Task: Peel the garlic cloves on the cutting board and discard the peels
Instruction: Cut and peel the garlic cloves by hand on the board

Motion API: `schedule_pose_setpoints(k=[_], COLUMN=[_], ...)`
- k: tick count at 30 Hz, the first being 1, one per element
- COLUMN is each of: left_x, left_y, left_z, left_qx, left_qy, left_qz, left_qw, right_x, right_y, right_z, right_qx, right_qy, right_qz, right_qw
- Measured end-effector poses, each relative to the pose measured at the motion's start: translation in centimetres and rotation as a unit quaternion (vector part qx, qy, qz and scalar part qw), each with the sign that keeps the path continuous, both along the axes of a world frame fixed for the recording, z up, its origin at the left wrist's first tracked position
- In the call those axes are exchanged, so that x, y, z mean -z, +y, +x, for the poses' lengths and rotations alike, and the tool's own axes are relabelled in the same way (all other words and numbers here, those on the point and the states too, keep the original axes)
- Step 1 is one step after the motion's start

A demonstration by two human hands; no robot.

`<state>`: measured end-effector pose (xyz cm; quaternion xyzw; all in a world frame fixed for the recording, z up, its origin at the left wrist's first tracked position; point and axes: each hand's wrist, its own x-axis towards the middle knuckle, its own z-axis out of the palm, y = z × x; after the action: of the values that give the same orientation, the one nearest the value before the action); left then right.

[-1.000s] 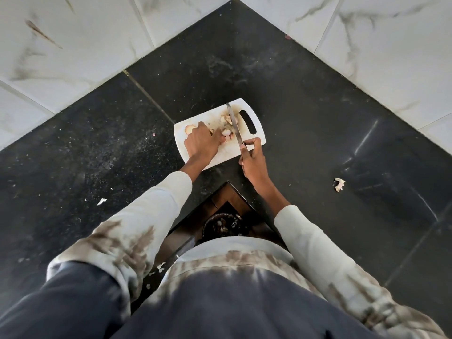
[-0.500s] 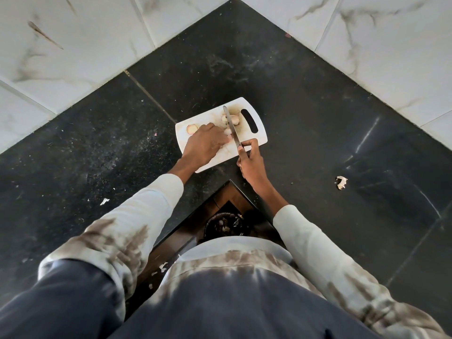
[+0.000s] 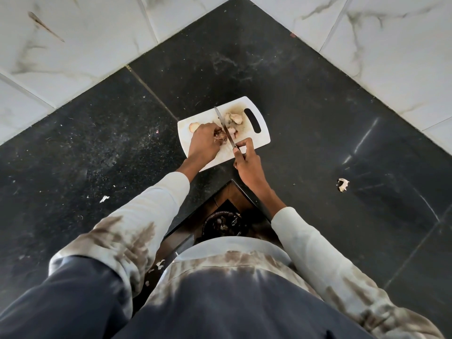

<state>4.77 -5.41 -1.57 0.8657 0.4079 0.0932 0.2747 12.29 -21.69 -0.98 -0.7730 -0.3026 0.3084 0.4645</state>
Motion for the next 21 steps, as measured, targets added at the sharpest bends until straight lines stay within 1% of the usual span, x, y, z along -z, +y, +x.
schedule_pose_setpoints(k=[6,10,14,21], left_x=[0.47,0.54,0.52,0.94], left_y=[0.16,0.07,0.05,0.08], left_z=[0.01,0.09,0.17,-0.12], left_qx=[-0.018,-0.01,0.012,0.009], left_qy=[-0.021,-0.026,-0.04,-0.063], left_qz=[-0.037,-0.036,-0.033,-0.045], left_qw=[0.999,0.999,0.999,0.997], right_x=[-0.39,-0.63,-0.7,-0.66], right_y=[-0.11,-0.04,0.1,0.52], right_z=[-0.47,-0.49,-0.56,0.04], right_qx=[-0.002,-0.007,-0.013,-0.022], right_qy=[-0.022,-0.031,-0.06,-0.024], right_qz=[-0.023,-0.036,-0.055,-0.057], right_qw=[1.0,0.999,0.997,0.998])
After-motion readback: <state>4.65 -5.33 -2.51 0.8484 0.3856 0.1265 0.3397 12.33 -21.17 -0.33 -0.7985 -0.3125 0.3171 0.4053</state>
